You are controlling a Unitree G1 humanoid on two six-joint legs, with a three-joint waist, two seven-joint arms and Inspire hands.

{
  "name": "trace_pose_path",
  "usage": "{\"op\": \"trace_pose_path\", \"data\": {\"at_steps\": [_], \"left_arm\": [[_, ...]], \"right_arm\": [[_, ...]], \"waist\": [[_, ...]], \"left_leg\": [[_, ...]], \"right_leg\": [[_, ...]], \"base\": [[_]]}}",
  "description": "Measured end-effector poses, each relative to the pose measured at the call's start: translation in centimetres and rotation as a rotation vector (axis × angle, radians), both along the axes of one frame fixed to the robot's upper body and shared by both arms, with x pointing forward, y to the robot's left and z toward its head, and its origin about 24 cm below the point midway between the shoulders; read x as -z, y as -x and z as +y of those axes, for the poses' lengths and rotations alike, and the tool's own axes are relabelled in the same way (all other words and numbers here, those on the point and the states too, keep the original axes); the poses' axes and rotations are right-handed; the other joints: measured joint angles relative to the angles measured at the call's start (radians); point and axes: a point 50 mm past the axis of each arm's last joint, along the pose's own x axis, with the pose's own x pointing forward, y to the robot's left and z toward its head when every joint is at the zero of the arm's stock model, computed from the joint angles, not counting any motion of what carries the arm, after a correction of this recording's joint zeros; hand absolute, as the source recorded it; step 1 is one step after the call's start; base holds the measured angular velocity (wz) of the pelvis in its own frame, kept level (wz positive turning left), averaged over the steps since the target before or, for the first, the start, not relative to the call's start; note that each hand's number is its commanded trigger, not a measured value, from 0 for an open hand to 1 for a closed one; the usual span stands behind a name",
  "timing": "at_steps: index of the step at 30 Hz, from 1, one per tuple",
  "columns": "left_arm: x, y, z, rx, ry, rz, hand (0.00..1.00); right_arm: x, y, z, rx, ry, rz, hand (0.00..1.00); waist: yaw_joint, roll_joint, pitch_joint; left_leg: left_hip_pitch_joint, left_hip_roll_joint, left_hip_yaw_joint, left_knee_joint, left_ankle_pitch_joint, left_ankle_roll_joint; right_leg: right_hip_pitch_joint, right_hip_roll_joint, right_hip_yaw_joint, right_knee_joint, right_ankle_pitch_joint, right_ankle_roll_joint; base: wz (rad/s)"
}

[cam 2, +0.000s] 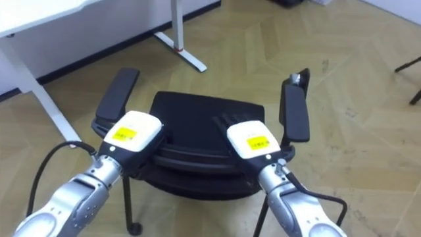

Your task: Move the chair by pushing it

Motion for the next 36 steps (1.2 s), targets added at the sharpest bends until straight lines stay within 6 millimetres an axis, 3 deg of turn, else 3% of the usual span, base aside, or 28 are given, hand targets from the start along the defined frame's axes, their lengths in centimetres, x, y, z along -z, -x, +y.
{"op": "trace_pose_path", "data": {"at_steps": [3,6,18,26,32,36], "left_arm": [[0.3,0.0,-0.1,-0.007,0.010,0.008,1.00],[0.8,0.1,-0.3,-0.016,0.018,0.025,1.00],[1.2,0.5,-0.1,-0.031,0.024,0.044,1.00],[1.5,0.8,0.0,-0.037,0.026,0.059,1.00],[1.6,0.7,0.0,-0.037,0.020,0.067,1.00],[1.5,0.5,-0.1,-0.035,0.008,0.062,1.00]], "right_arm": [[0.2,0.0,-0.3,0.005,0.022,-0.017,1.00],[0.6,0.1,-0.5,0.008,0.040,-0.035,1.00],[1.3,0.5,-0.4,-0.015,0.062,-0.096,1.00],[1.6,0.6,-0.3,-0.017,0.055,-0.099,1.00],[2.0,0.7,-0.4,-0.014,0.051,-0.095,1.00],[2.3,0.8,-0.4,-0.001,0.045,-0.089,1.00]], "waist": [[0.001,0.012,0.0000],[0.008,0.020,-0.0064],[0.014,0.026,-0.0095],[0.011,0.025,-0.0095],[0.006,0.015,-0.0083],[0.007,0.007,-0.0056]], "left_leg": [[-0.007,0.005,-0.013,-0.002,-0.005,-0.002],[-0.011,0.006,-0.015,0.003,-0.005,-0.002],[-0.012,0.006,-0.021,0.021,-0.004,-0.002],[0.003,0.006,-0.023,0.023,-0.005,-0.002],[-0.005,0.009,-0.045,0.041,-0.006,-0.005],[-0.053,0.027,-0.071,0.135,-0.048,-0.015]], "right_leg": [[0.001,0.006,-0.012,0.001,0.000,0.000],[0.003,0.006,-0.022,0.004,0.000,0.000],[0.013,0.006,-0.034,0.006,0.001,-0.002],[0.027,0.005,-0.039,0.004,0.001,-0.002],[0.037,0.005,-0.085,0.008,-0.003,-0.009],[0.031,0.015,-0.118,0.044,-0.034,-0.029]], "base": [[0.07],[0.03],[0.01],[0.01],[0.11],[0.18]]}}
